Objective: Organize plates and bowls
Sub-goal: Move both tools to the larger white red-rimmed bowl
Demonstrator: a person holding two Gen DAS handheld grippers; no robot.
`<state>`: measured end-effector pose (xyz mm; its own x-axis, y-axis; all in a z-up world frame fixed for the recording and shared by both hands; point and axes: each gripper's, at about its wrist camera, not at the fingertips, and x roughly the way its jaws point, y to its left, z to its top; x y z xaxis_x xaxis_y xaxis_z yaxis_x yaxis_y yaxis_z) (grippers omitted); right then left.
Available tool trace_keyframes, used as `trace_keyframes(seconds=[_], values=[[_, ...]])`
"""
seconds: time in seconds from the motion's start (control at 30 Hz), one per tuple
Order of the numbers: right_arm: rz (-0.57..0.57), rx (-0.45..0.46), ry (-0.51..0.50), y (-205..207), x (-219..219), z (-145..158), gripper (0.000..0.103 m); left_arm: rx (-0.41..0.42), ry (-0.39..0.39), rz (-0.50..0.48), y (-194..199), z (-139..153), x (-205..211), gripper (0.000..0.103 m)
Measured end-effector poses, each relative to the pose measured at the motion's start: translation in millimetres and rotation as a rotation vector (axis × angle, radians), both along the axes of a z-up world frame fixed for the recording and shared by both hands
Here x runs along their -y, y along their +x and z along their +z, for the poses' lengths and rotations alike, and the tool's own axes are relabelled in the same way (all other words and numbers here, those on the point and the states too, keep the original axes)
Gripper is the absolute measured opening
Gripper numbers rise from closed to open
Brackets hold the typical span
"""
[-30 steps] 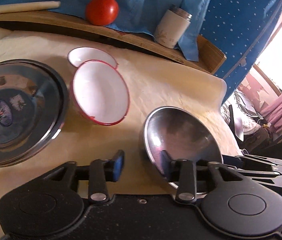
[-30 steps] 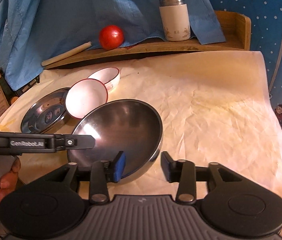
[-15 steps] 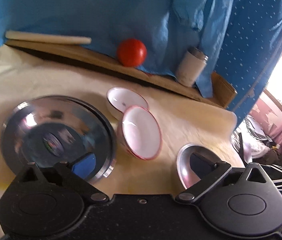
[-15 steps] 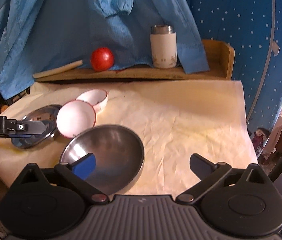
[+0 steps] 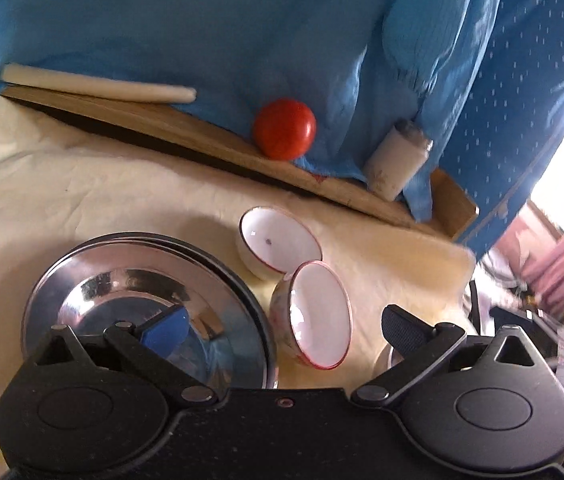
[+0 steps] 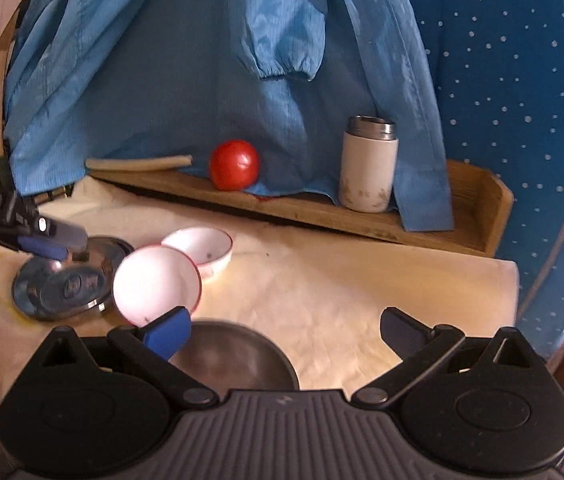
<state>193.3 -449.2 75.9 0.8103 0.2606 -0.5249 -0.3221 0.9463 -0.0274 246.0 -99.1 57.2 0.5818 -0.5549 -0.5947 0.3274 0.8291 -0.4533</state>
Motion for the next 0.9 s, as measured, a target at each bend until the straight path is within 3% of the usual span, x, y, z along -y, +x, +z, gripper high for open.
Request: trace_keyframes(seconds=[0.1, 0.2, 0.33, 0.57, 0.9], values=[[0.008, 0.001, 0.027, 13.5, -0.3, 0.6, 0.103, -0.007, -0.024, -0.033, 11.6, -1.1, -2.4, 0.102], [0.026, -0.002, 0.030, 27.4, -3.0, 0.7, 0.103, 0.028, 0.014, -0.064, 20.2, 4.6, 1.8, 0.102], [0.059, -0.044, 0.004, 43.5, -10.9, -1.1, 0.103, 0.100, 0.117, -0.147, 27.2, 11.0, 14.5, 0.102], [0.115, -0.168, -0.006, 68.0, -25.2, -7.5, 0.103, 0.130, 0.313, -0.298, 43.0, 10.4, 33.1, 0.102], [0.207, -0.196, -0.084, 84.9, -53.9, -14.0, 0.103, 0.160, 0.469, -0.348, 53.3, 12.7, 44.3, 0.101]])
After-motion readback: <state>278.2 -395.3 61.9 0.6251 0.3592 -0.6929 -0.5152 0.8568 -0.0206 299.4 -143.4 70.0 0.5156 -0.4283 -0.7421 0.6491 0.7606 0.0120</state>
